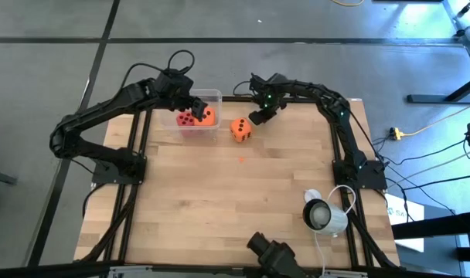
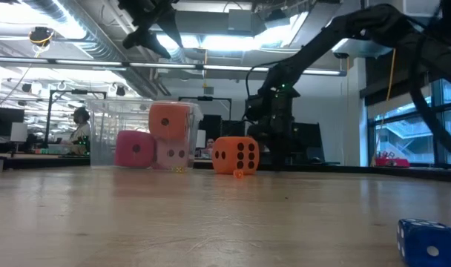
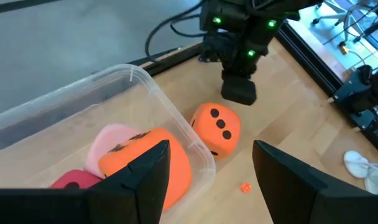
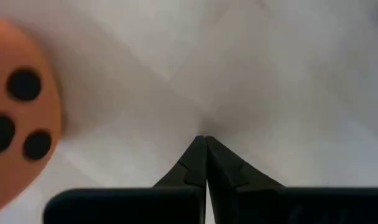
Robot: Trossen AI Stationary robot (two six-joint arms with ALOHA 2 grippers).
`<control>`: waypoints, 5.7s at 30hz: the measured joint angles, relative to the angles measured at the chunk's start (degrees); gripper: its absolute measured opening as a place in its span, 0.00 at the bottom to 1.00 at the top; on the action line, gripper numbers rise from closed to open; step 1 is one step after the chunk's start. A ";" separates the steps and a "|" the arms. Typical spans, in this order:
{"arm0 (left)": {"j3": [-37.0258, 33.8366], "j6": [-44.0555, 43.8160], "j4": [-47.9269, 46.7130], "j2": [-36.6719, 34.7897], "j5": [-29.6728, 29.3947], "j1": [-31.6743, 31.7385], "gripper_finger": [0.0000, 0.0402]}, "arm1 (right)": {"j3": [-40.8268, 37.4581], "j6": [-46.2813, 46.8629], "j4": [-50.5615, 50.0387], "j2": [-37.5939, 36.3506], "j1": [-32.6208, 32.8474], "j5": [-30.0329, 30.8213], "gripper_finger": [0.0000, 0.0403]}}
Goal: Pick & Place Dice
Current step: Put the small top blue die into the transparent bin
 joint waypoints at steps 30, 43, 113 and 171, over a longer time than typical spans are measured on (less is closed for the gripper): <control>0.00 -2.45 0.05 -0.18 -0.22 -1.83 0.55 | 13.27 11.49 0.15 4.81 -9.33 -4.08 0.00; 0.00 -3.04 0.07 -0.18 -0.30 -3.32 0.55 | 13.90 11.43 -1.58 6.04 -13.10 -4.71 0.00; 0.00 -0.87 3.15 -0.18 -2.62 -4.17 0.55 | 13.94 -6.80 -15.15 3.45 -5.20 6.28 0.67; 0.00 -2.38 5.91 -0.18 -2.14 -5.19 0.55 | 7.87 -7.41 -9.34 5.19 -4.31 4.99 0.15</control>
